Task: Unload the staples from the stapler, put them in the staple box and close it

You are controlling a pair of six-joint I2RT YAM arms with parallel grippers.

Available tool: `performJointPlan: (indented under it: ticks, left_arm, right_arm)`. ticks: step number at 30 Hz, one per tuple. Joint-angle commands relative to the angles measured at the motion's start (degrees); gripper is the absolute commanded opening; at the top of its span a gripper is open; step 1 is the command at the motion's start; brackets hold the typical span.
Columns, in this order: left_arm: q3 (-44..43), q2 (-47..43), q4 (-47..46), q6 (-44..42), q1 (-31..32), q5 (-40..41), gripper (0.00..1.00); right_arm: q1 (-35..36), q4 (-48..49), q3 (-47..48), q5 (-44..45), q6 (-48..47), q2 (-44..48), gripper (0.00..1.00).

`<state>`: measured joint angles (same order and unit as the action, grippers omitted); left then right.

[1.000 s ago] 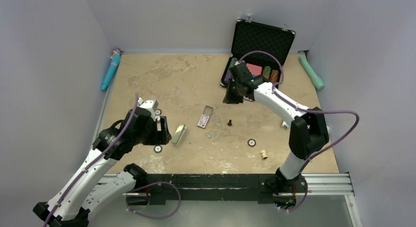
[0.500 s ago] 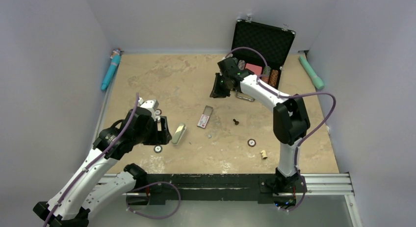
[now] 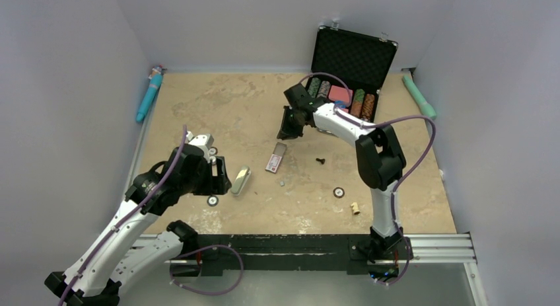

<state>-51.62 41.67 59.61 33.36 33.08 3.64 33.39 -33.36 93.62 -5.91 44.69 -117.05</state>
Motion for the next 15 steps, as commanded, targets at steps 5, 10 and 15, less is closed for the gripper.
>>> performJointPlan:
  ticks: [5,10,15]
  left_arm:
    - [0.37,0.40,-1.43,-0.60,0.29,-0.08,0.79]
    - [0.36,0.77,-1.43,-0.68,0.23,-0.23,0.79]
    - [0.32,0.87,-1.39,-0.69,0.24,-0.26,0.79]
  right_arm:
    - [1.21,0.86,-3.00,-1.53,2.23,0.94,0.00]
    - [1.92,3.20,-5.18,-3.42,2.27,1.04,0.01]
    - [2.08,3.65,-5.12,-3.75,2.03,-0.11,0.02]
